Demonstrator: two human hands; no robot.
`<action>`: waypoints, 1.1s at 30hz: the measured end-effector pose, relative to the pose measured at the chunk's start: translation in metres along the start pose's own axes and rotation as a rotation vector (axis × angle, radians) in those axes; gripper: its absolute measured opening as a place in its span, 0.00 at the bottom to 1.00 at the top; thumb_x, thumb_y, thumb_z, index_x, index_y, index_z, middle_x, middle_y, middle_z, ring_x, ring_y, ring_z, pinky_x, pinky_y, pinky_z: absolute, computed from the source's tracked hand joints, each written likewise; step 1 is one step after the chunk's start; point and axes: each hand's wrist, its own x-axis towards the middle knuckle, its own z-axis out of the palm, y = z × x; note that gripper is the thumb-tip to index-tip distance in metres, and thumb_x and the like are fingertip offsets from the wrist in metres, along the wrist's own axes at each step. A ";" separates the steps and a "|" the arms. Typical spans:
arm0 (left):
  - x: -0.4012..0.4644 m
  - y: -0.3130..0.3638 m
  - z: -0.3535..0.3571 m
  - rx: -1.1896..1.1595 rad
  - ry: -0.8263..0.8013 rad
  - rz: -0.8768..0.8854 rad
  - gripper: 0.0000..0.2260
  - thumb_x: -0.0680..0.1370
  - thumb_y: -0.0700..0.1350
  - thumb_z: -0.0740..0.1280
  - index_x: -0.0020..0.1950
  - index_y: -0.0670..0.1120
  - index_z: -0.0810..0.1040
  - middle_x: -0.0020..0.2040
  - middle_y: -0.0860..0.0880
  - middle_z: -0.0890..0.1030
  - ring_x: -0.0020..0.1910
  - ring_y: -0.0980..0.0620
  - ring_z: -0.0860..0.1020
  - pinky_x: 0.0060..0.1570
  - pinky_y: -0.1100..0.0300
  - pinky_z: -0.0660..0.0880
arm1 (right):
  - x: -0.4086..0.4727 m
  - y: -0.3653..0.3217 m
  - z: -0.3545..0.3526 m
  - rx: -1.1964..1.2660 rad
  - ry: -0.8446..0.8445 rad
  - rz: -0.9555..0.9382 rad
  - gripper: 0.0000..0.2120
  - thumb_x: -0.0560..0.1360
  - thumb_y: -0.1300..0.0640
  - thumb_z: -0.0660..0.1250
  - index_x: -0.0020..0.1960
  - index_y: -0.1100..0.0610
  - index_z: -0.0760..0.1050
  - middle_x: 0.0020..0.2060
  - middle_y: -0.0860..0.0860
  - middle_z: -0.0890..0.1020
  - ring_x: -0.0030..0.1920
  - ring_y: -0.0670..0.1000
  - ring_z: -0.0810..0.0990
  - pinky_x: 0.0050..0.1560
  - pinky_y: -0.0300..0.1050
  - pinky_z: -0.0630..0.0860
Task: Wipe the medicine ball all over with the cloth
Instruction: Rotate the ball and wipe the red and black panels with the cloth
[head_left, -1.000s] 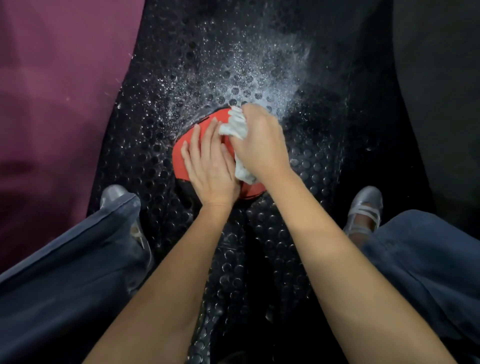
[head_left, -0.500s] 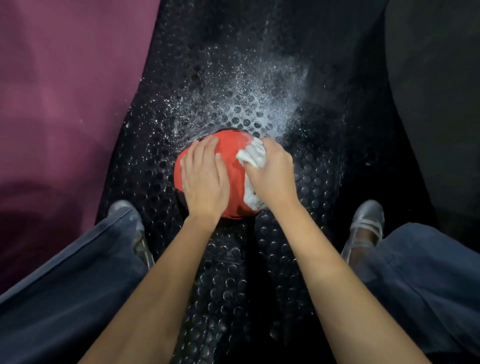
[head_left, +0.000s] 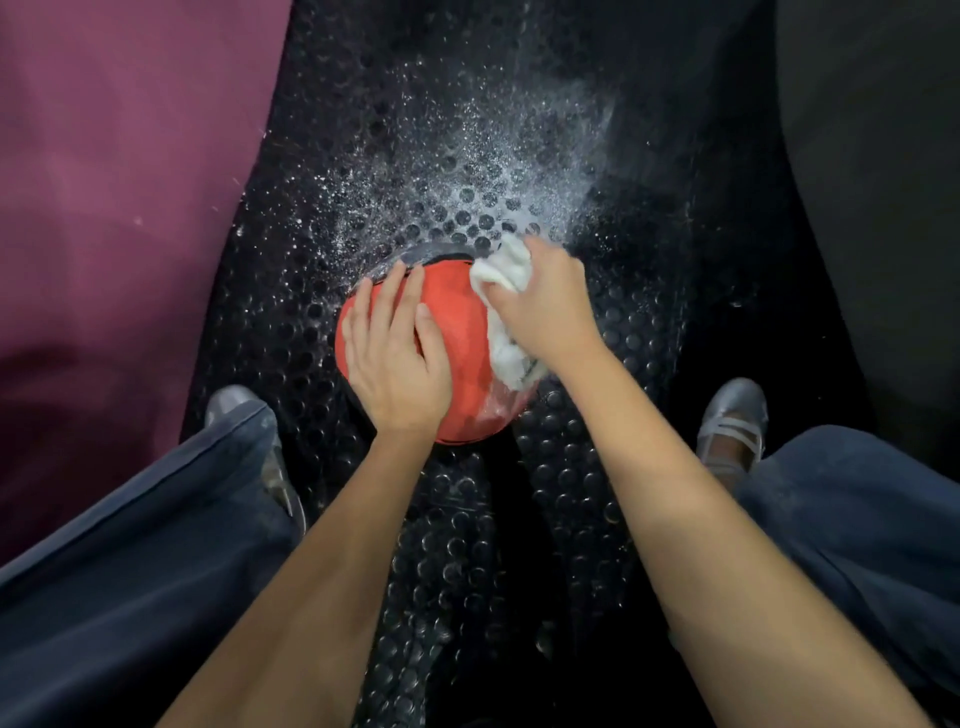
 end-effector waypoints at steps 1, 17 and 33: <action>-0.001 -0.001 -0.001 -0.005 0.007 -0.011 0.21 0.81 0.49 0.51 0.70 0.48 0.74 0.70 0.51 0.74 0.73 0.46 0.65 0.73 0.45 0.58 | -0.010 0.002 0.001 -0.004 -0.013 -0.015 0.10 0.74 0.59 0.68 0.51 0.63 0.74 0.41 0.51 0.73 0.44 0.52 0.72 0.41 0.42 0.68; -0.023 -0.012 -0.004 0.003 0.042 0.100 0.20 0.81 0.48 0.53 0.68 0.46 0.76 0.69 0.49 0.75 0.72 0.45 0.66 0.72 0.47 0.59 | 0.009 -0.004 0.001 -0.090 -0.082 -0.035 0.07 0.74 0.58 0.67 0.47 0.61 0.74 0.56 0.54 0.80 0.42 0.49 0.72 0.29 0.29 0.62; -0.021 -0.020 -0.005 -0.032 0.044 0.133 0.19 0.80 0.47 0.54 0.66 0.46 0.77 0.68 0.48 0.76 0.71 0.45 0.67 0.72 0.45 0.61 | 0.018 0.023 -0.007 0.060 -0.080 0.105 0.08 0.72 0.60 0.69 0.50 0.60 0.76 0.55 0.50 0.79 0.40 0.45 0.76 0.33 0.33 0.69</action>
